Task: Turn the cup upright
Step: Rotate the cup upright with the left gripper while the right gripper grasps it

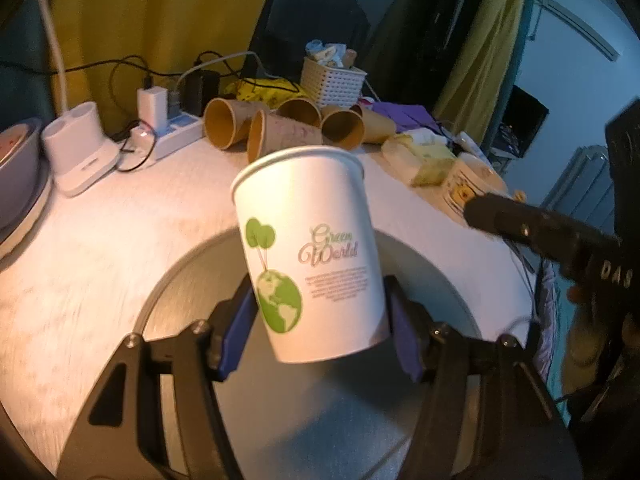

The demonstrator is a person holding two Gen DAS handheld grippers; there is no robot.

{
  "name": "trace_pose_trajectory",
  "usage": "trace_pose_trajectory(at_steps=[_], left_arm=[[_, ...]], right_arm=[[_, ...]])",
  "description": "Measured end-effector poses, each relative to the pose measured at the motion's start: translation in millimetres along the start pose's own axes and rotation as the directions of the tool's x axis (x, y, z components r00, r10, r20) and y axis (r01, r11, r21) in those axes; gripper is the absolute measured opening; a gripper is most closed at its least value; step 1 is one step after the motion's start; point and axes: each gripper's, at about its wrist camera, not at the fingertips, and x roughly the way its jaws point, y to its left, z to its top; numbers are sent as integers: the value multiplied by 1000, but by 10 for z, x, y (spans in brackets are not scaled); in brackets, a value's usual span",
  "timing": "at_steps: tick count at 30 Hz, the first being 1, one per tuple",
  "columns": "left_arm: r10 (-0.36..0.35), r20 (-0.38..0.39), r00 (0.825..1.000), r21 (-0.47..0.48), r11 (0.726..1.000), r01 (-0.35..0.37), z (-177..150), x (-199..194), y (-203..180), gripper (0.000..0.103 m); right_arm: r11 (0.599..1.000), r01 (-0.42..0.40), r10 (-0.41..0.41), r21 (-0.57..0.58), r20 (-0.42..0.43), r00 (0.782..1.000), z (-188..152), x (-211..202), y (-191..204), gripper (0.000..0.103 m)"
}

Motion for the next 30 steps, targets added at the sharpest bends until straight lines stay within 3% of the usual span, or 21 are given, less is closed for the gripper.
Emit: trace_pose_trajectory(at_steps=[2, 3, 5, 10, 18, 23, 30], left_arm=[[0, 14, 1000, 19, 1000, 0, -147, -150, -11, 63], [-1, 20, 1000, 26, 1000, 0, -195, -199, -23, 63], [6, 44, 999, 53, 999, -9, -313, -340, -53, 63], [5, 95, 995, 124, 992, -16, -598, -658, -156, 63], [-45, 156, 987, 207, 978, 12, -906, -1013, -352, 63], [-99, 201, 975, 251, 967, 46, -1083, -1242, -362, 63], [-139, 240, 961, 305, 951, 61, -1204, -1448, -396, 63]], right_arm=[[1000, -2, 2, -9, -1, 1000, -78, -91, 119, 53], [1000, -8, 8, -12, 1, 1000, -126, -144, 179, 70], [999, -38, 38, 8, 12, 999, -239, -273, 293, 78], [997, -70, 69, 30, 18, 997, -475, -513, 512, 78], [977, -199, 197, 74, 31, 980, -784, -779, 809, 78], [935, -327, 326, 138, 36, 945, -895, -879, 881, 78], [905, -392, 391, 165, 40, 920, -967, -933, 1004, 78]])
